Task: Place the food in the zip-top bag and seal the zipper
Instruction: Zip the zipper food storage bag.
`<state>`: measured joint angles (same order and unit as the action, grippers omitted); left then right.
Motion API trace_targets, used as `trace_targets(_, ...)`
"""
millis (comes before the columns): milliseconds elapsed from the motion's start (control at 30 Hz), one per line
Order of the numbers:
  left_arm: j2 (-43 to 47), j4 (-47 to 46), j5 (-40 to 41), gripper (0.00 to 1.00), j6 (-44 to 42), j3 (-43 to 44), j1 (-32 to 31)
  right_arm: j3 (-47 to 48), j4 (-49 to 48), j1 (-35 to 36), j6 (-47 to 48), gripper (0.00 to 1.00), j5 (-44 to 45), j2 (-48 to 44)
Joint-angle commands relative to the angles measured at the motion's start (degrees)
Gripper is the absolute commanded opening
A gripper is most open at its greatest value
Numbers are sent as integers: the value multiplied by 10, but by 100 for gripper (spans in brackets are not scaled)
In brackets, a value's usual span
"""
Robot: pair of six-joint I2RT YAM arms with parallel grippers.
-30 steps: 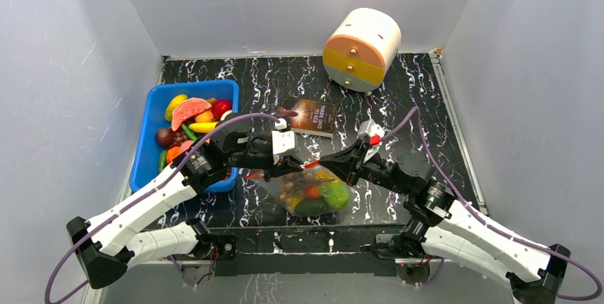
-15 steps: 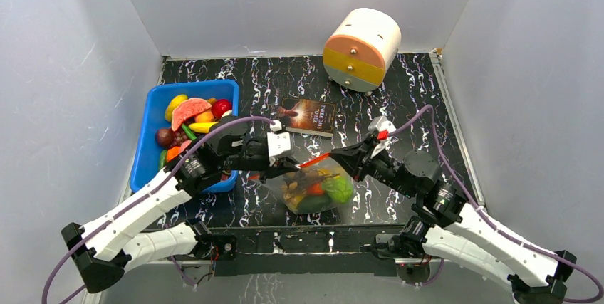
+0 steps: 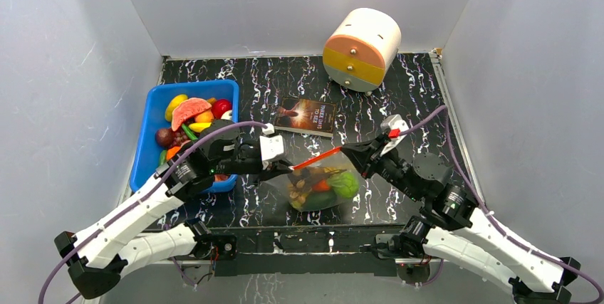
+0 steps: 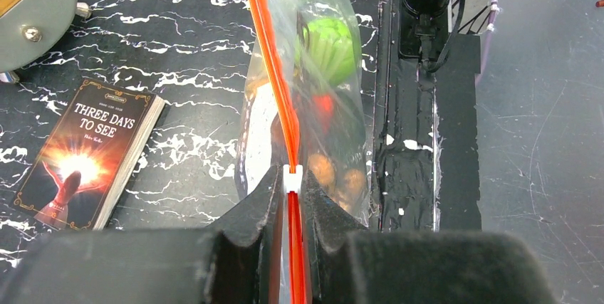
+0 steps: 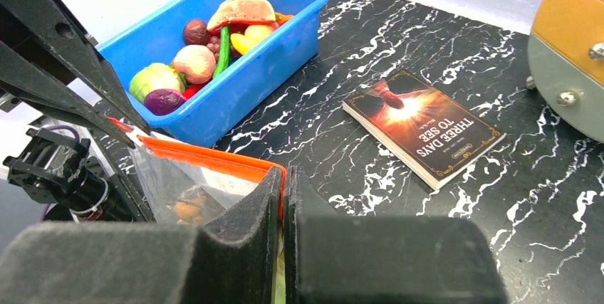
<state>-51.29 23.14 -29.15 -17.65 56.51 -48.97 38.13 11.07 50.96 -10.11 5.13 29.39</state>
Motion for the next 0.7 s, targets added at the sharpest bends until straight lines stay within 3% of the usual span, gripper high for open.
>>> trace_targets(0,25,49,4,0,-3,-2,1,46,-17,-6,24,0,87,-23)
trace_targets(667,75,107,32,0,-7,-8,1,67,41,-6,31,0,149,-70)
